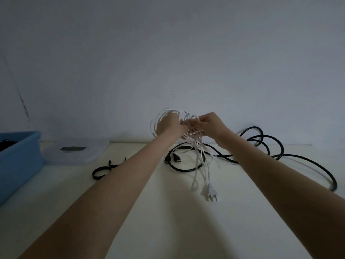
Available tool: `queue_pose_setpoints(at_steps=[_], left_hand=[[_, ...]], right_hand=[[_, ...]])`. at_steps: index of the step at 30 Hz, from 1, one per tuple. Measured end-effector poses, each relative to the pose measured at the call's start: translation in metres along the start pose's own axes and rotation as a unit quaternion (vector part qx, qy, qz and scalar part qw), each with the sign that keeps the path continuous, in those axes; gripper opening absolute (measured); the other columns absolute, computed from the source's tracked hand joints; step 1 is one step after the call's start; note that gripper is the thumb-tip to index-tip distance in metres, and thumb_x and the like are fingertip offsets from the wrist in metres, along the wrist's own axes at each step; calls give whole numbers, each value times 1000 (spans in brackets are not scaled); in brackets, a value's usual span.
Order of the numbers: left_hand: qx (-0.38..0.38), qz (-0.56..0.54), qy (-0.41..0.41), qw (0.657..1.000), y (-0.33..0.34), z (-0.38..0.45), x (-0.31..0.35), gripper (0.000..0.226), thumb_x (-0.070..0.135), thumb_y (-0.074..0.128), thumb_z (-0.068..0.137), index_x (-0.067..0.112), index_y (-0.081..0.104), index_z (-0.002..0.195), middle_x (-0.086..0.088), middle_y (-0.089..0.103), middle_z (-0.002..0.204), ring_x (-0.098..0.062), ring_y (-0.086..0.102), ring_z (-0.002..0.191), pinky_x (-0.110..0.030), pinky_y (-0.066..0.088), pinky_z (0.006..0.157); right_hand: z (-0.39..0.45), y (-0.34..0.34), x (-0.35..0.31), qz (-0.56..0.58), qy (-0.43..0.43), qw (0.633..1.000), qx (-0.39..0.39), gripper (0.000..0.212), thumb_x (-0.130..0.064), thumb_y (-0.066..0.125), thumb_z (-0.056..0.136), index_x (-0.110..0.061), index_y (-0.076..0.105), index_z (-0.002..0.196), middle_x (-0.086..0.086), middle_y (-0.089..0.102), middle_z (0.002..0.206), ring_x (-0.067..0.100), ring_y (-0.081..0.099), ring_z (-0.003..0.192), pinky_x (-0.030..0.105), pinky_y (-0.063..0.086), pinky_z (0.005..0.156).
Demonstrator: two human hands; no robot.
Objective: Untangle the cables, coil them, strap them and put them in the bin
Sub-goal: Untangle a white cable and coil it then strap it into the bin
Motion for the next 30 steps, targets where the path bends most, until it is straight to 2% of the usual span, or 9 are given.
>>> queue_pose_setpoints(at_steps=[2,5,10,14,19,23,26,28,30], left_hand=[[6,29,26,999,-6,3,4,21,28,64,89,7,63,92,2,62,64,-12,60,55,-27,50,58],[-2,50,50,997,-11,4,10,23,31,59,91,9,61,88,1,64,68,-7,57,47,-23,43,51],[53,138,71,986,-28,5,8,26,23,48,96,14,50,72,5,53,56,-7,49,44,-23,34,44],[-8,-12,10,1000,-28,11,-11,19,21,48,95,15,51,77,6,60,59,-8,47,46,-21,36,45],[29,-124,-48,991,-44,22,-23,26,16,50,94,13,56,68,-1,49,60,-12,40,48,-20,29,42],[60,-212,-72,973,-48,24,-30,26,19,48,96,20,57,73,3,51,62,-8,38,47,-12,25,33],[118,-238,-69,962,-61,21,-41,30,16,46,95,21,49,66,1,47,61,-10,38,47,-17,25,37],[147,-253,-88,952,-70,20,-52,33,14,44,94,20,44,62,0,43,56,-11,34,45,-15,21,36],[146,-247,-110,952,-77,22,-61,34,13,42,94,18,44,60,0,43,56,-11,32,44,-14,19,34]], right_hand=[[5,-6,-12,-84,-17,996,-11,40,-24,59,91,13,66,78,19,61,67,22,54,63,27,48,65],[4,-16,-32,-195,-67,978,-11,40,-20,56,93,-6,53,56,2,49,52,10,44,46,10,34,43],[0,-31,-35,-275,-108,955,14,38,-30,57,92,-3,63,67,0,46,52,12,41,49,27,33,51],[-1,-52,-25,-323,-63,943,57,35,-36,56,91,-9,63,69,1,47,55,22,49,66,27,31,55],[3,-71,-7,-315,25,943,103,53,-43,53,90,-15,39,48,1,34,47,17,35,47,24,24,47],[5,-79,4,-259,80,955,123,50,-39,52,90,-14,40,48,0,38,47,17,39,46,24,28,49],[1,-94,13,-182,117,964,157,36,-28,50,90,-5,61,64,3,56,51,16,55,46,26,48,56],[-5,-111,29,-65,160,961,215,32,-23,48,92,4,64,86,9,62,58,17,61,41,33,58,56],[-10,-123,43,97,196,938,270,29,-17,47,94,9,58,98,13,61,63,14,57,31,30,54,39]])
Point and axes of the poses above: each hand's wrist, its own z-axis towards the middle knuckle, its own y-axis out of the palm, x = y × z, the point moved 8 cm from there along z, towards the middle knuckle
